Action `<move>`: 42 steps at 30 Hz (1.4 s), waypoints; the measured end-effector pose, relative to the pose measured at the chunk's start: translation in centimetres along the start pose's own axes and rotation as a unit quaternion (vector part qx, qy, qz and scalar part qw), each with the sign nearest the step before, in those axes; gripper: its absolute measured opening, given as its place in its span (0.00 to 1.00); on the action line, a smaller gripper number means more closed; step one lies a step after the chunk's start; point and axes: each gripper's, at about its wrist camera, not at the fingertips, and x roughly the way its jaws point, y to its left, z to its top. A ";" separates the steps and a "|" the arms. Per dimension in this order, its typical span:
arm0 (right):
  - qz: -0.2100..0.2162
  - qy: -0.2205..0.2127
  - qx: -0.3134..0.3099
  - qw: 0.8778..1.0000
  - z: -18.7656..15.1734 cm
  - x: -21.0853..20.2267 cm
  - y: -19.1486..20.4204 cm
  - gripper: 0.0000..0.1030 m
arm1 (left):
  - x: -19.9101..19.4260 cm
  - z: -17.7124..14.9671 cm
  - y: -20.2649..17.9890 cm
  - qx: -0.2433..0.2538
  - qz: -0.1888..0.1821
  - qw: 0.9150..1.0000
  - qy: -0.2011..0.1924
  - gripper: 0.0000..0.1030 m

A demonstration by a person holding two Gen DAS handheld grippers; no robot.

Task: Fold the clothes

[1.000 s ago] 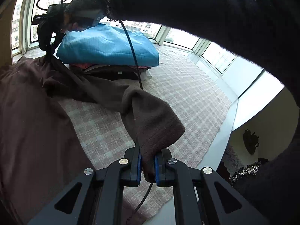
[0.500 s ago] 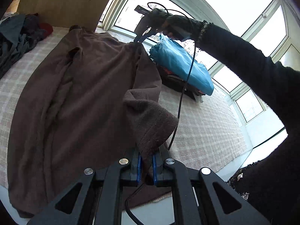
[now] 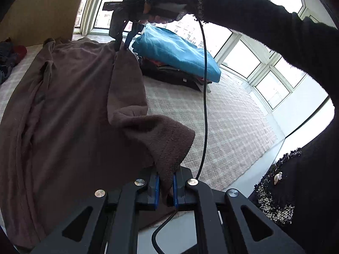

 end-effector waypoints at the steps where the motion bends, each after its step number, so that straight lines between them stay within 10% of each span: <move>1: 0.004 -0.008 0.003 1.000 -0.3 -0.7 -0.3 0.03 | -0.1 0.0 0.0 0.001 -0.002 1.000 0.000 0.07; 9: 0.064 -0.086 0.067 0.992 0.6 -7.1 -2.9 0.03 | -2.6 0.5 0.6 -0.009 -0.029 0.999 -0.040 0.07; 16: 0.103 -0.085 0.009 0.991 5.0 -3.7 5.8 0.07 | -2.2 -3.7 5.8 -0.108 0.004 0.994 -0.023 0.06; 23: 0.041 -0.182 -0.011 0.982 -7.0 -6.9 3.2 0.28 | -0.4 -5.7 8.3 -0.123 0.022 0.992 0.013 0.06; 27: 0.041 -0.156 -0.047 0.986 -12.6 -3.4 4.3 0.28 | -1.8 -5.4 9.0 -0.121 0.022 0.992 -0.004 0.06; 42: 0.075 -0.202 -0.018 0.976 -10.5 -1.3 3.5 0.36 | -4.6 -4.8 9.0 -0.072 0.055 0.996 0.001 0.06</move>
